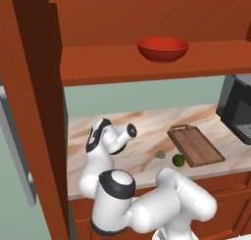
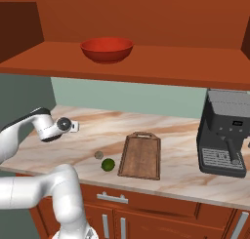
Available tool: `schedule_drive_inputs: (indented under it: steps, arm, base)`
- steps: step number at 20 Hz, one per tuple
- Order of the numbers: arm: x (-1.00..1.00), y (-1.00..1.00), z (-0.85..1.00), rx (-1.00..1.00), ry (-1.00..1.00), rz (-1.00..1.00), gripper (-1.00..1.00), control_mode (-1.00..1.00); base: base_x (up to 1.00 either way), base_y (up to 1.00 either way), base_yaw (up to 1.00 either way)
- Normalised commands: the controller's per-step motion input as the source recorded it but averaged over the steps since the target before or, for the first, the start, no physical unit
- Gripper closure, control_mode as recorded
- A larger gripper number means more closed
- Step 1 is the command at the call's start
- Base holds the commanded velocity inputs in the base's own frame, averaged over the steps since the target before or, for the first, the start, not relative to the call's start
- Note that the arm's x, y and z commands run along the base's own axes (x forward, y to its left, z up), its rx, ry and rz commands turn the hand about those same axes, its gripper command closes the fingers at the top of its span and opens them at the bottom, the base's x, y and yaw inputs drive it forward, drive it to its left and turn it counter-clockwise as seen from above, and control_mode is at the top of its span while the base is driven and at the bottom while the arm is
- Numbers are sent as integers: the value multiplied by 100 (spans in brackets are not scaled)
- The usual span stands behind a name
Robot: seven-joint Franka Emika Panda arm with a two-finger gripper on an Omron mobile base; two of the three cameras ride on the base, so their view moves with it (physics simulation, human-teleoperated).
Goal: Open the cabinet. Place the bowl and condiment on the counter. Then place the lime and garlic on the cutting board.
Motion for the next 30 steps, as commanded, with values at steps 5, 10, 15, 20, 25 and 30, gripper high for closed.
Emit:
schedule_drive_inputs:
  steps: [5,10,15,20,25,30]
  arm:
    - [-10,-5,32,0,5,0,-100,-100]
    - [-40,-30,66,0,13,0,-100,-100]
    - [-55,-44,61,0,16,0,-100,-100]
    - [-50,-33,56,0,16,0,-100,-100]
    - [-49,-34,50,0,17,0,-100,-100]
    - [-65,-29,26,0,15,0,-100,-100]
  base:
    - [0,0,0]
    - [0,0,0]
    - [0,0,0]
    - [0,0,0]
    - [0,0,0]
    - [0,0,0]
